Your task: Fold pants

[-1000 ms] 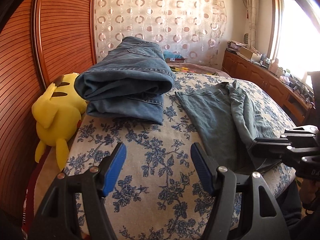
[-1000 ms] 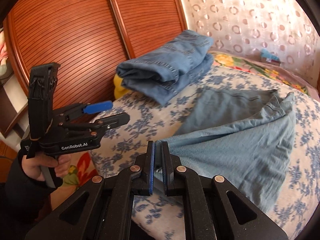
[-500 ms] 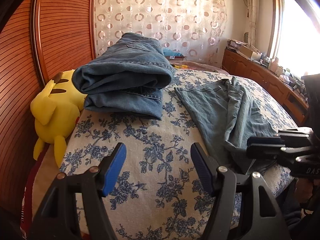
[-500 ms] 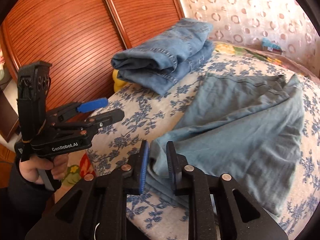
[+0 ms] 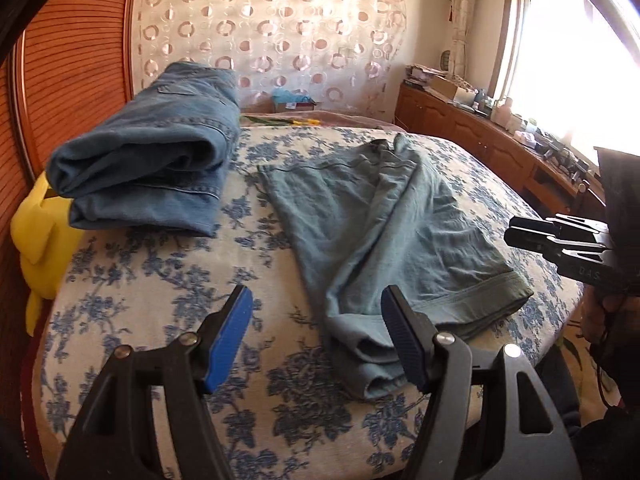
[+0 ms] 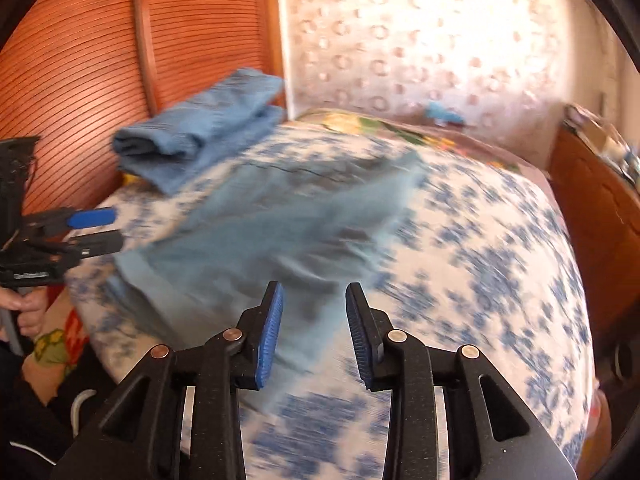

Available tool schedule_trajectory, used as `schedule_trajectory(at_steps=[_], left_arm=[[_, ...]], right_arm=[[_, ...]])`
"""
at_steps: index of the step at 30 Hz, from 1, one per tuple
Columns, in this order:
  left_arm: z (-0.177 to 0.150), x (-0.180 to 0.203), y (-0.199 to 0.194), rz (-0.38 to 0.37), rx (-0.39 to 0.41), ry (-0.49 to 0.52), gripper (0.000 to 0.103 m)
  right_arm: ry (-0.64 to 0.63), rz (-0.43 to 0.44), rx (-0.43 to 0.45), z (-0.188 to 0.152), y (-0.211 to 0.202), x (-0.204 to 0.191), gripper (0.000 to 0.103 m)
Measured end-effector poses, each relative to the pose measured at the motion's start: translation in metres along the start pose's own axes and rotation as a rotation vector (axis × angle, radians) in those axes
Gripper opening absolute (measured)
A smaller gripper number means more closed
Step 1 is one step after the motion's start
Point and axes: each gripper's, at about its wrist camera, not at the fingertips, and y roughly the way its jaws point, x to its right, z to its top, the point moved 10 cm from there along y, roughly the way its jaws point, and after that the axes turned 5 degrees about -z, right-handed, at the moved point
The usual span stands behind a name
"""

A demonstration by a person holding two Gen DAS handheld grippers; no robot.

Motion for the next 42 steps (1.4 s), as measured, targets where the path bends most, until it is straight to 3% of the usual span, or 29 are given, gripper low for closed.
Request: schedule_trajectory(at_steps=[10,16,24,26,34,38,42], left_arm=[[-0.017,0.008,0.002,-0.031,-0.037,-0.004,0.037],[-0.021,0.008,0.004,-0.033,-0.049,-0.003,0.034],[-0.025,0.010,0.009,-0.025,-0.064,0.006,0.034],[-0.025,0.012,0.008,-0.047,-0.061,0.005,0.027],[-0.027,0.018,0.002,-0.075,-0.048,0.008,0.014],[-0.028,0.023,-0.004,-0.092,-0.036,0.015,0.007],[-0.025,0.028,-0.019,-0.104,-0.003,0.017,0.004]], right_arm=[[0.025,0.052,-0.004,-0.025,-0.026,-0.013,0.032],[-0.038,0.064,-0.033,-0.041,-0.036,-0.032,0.033],[-0.065,0.014,-0.085,-0.053,-0.011,-0.038,0.035],[-0.072,-0.005,-0.075,-0.052,-0.009,-0.038,0.035],[0.033,-0.042,-0.014,-0.041,-0.014,-0.019,0.035],[0.032,-0.028,-0.021,-0.043,-0.013,-0.021,0.023],[0.025,-0.030,-0.017,-0.043,-0.014,-0.024,0.019]])
